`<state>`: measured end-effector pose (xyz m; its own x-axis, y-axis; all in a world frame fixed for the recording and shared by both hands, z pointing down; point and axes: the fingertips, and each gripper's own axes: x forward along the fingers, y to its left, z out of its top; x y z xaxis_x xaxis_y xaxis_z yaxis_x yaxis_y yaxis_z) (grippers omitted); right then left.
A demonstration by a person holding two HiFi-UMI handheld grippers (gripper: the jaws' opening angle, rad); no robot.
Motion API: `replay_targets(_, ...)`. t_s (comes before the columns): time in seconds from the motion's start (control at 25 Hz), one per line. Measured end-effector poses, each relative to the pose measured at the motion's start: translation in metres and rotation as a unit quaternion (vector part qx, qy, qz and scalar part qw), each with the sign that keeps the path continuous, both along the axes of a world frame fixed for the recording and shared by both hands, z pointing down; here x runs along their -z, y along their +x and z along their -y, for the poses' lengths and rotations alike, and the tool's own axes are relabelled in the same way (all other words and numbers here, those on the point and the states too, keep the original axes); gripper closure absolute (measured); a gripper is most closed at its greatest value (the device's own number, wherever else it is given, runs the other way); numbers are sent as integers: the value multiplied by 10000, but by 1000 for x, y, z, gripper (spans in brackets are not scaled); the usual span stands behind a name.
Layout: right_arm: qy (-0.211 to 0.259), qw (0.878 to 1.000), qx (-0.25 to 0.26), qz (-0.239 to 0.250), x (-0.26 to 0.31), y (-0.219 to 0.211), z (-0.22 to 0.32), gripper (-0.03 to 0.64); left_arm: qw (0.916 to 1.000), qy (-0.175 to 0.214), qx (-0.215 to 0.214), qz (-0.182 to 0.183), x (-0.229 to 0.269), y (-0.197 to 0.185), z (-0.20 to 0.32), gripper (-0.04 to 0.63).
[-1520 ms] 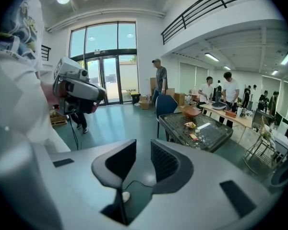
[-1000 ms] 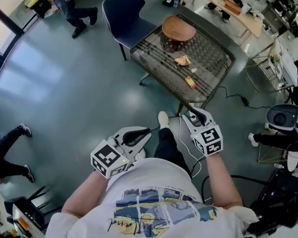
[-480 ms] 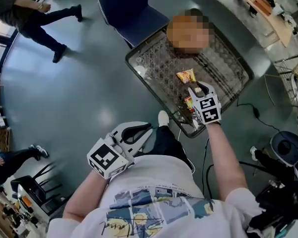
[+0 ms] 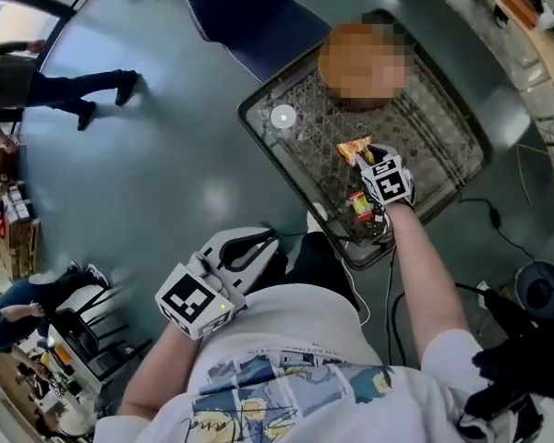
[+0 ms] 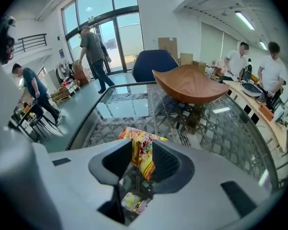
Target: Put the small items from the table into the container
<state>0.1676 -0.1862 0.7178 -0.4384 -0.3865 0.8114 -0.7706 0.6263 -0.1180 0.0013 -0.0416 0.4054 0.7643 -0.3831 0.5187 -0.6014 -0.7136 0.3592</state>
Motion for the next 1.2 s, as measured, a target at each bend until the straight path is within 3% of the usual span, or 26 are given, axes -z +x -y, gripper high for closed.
replay_targets(0.36, 32, 9998, 173, 12, 13, -4, 2, 560, 9999, 91, 140, 44, 8, -2, 14, 584)
replay_targets(0.68, 619, 9979, 13, 207, 89, 1, 17, 563, 9999, 117, 11, -108, 10, 0, 17, 584)
replay_targets(0.96, 1153, 9930, -193, 189, 134, 10, 80, 563, 9995, 199, 116, -234, 13, -9, 24, 584)
replay_targets(1.2, 1174, 9923, -383, 4, 122, 18, 143, 563, 9987, 169, 455, -173, 13, -29, 26, 584)
